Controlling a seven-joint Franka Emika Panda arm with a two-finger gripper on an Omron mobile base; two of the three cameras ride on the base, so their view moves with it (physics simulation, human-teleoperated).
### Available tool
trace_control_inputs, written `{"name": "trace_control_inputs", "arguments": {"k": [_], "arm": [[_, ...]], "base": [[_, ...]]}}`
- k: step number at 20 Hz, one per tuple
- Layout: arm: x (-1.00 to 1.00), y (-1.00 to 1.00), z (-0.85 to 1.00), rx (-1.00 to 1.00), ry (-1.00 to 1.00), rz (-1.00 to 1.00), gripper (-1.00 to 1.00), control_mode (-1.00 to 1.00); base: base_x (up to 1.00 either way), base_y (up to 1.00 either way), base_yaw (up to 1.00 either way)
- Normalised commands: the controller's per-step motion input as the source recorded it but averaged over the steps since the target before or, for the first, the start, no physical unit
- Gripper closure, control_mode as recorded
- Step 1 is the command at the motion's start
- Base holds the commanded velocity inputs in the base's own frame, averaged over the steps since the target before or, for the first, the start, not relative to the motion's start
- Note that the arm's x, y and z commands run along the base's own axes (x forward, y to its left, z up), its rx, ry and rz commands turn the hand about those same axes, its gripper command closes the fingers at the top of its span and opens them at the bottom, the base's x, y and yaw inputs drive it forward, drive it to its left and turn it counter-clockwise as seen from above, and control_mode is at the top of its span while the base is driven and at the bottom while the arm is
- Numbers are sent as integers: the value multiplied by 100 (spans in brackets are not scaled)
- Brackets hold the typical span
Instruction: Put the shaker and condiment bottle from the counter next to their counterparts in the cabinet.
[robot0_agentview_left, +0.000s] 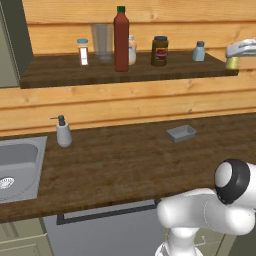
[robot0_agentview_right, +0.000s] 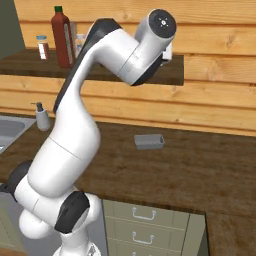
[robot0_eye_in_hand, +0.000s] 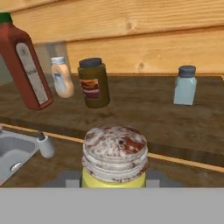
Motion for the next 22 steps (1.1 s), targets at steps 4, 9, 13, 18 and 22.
{"name": "trace_control_inputs", "arguments": {"k": [4,9,13,18,22], "arm": [[8,-9,-13,0,-36,-3,100,-100],[1,-10,-38,0,-45,-3,100,-100],[45,0,-18,0,5,0,100,-100],[59,0,0,0,14,0,100,-100],[44,-4,0,0,7,0,100,-100]], "base": [[0,0,0],[0,0,0],[0,0,0],[0,0,0],[0,0,0]]}}
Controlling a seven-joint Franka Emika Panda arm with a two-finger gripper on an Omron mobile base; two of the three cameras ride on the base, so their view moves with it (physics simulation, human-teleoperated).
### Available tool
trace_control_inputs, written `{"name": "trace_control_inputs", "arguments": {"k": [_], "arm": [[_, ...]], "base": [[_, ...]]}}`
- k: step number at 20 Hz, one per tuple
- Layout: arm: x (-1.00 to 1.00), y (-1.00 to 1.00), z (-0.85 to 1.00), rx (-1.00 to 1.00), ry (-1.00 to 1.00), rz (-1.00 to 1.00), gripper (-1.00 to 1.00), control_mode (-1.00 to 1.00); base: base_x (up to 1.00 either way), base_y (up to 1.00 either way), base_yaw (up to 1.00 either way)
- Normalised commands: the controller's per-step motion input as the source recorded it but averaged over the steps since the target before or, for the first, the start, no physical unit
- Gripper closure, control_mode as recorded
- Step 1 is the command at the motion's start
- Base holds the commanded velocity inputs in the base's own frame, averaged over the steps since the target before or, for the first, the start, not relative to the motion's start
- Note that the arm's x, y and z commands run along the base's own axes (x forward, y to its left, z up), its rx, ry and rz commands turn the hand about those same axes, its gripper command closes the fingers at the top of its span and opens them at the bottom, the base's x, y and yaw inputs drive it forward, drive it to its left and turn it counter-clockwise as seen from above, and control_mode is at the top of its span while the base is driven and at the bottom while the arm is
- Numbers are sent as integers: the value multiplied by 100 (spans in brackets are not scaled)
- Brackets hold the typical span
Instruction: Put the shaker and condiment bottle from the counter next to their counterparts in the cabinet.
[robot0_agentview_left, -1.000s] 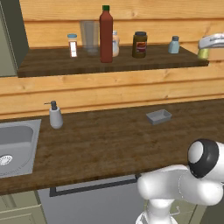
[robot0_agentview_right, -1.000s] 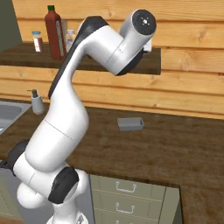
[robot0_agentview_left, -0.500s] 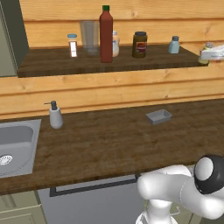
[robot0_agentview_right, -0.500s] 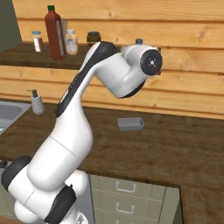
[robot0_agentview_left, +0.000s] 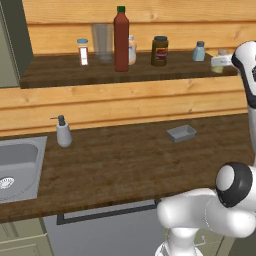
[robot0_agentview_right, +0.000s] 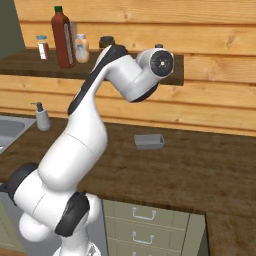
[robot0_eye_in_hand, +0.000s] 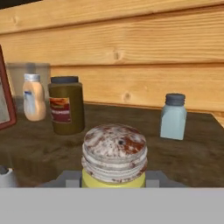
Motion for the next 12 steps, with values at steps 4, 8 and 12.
{"name": "trace_control_inputs", "arguments": {"k": [4,8,12], "arm": [[39,-8,0,0,-2,-2,100,-100],[37,-2,-1,0,-6,0,100,-100],[37,0,-21,-1,-4,0,100,-100]], "base": [[0,0,0],[0,0,0],[0,0,0]]}}
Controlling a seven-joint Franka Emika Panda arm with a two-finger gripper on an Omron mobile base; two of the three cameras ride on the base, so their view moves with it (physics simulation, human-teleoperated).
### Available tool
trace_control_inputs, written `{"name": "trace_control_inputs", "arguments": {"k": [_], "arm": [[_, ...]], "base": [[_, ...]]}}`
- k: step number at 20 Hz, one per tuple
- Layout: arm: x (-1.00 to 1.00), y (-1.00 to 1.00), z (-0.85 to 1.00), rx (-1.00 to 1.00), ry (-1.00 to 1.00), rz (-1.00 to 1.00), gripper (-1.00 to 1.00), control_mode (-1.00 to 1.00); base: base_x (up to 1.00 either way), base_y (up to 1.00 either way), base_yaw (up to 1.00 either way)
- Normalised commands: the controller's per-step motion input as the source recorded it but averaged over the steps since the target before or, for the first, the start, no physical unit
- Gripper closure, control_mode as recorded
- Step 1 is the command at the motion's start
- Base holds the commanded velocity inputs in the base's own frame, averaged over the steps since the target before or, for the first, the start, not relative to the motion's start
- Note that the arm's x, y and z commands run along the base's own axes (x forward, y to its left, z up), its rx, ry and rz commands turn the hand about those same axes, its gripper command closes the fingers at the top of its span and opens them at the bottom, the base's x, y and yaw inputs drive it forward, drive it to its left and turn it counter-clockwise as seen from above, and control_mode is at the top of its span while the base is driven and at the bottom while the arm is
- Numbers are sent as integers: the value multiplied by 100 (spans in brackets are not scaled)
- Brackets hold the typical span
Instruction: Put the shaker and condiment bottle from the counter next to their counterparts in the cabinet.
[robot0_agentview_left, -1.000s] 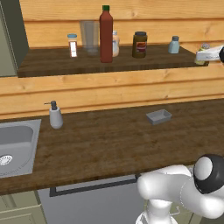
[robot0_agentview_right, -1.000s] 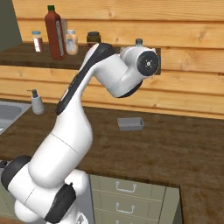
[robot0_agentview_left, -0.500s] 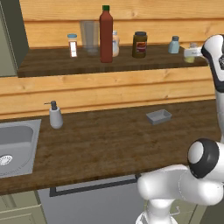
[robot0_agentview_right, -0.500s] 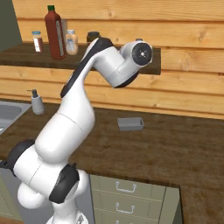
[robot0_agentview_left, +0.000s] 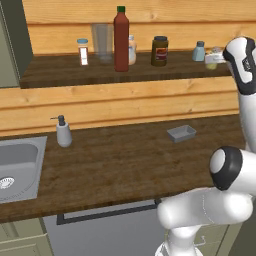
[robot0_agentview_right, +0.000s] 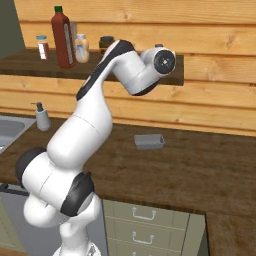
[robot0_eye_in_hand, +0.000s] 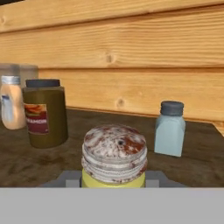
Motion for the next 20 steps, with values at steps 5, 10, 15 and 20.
{"name": "trace_control_inputs", "arguments": {"k": [5,10,15,20], "arm": [[19,0,-30,-3,-3,0,100,-100],[21,0,-3,0,-3,0,100,-100],[24,0,-4,-1,-4,0,100,-100],[34,0,-20,-4,0,-2,100,-100]], "base": [[0,0,0],[0,0,0],[0,0,0],[0,0,0]]}}
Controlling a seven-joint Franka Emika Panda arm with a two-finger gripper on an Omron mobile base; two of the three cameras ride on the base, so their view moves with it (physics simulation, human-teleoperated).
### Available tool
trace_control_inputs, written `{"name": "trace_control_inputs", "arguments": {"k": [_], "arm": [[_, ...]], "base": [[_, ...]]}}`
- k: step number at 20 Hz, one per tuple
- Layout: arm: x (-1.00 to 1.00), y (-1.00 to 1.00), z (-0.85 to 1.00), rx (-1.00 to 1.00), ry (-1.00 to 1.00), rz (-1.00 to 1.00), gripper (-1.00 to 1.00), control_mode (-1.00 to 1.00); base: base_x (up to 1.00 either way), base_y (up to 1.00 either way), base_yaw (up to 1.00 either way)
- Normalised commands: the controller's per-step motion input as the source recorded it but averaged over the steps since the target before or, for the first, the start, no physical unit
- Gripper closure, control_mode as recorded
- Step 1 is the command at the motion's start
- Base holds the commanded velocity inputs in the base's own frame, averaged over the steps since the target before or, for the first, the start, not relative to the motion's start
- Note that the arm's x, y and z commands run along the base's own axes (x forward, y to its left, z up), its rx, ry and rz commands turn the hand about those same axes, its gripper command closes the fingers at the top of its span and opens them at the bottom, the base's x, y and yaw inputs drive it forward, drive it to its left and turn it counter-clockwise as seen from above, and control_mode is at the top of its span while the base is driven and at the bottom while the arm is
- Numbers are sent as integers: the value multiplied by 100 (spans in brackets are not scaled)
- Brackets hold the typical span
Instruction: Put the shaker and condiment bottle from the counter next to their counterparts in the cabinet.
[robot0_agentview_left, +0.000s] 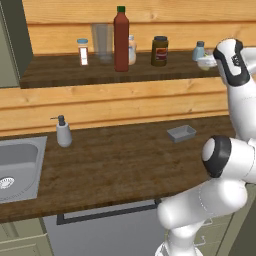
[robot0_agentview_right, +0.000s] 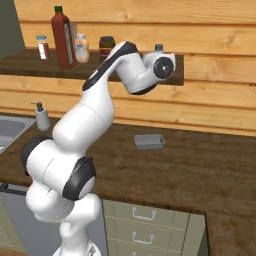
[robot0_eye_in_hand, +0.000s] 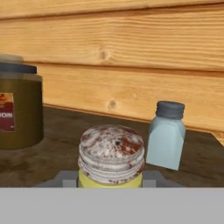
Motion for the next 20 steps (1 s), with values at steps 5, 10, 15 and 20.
{"name": "trace_control_inputs", "arguments": {"k": [5,10,15,20], "arm": [[43,0,-5,-5,0,-2,100,-100],[40,0,-10,-4,0,-2,100,-100],[42,0,-15,-1,0,-2,100,-100],[45,0,-19,0,-1,-2,100,-100]], "base": [[0,0,0],[0,0,0],[0,0,0],[0,0,0]]}}
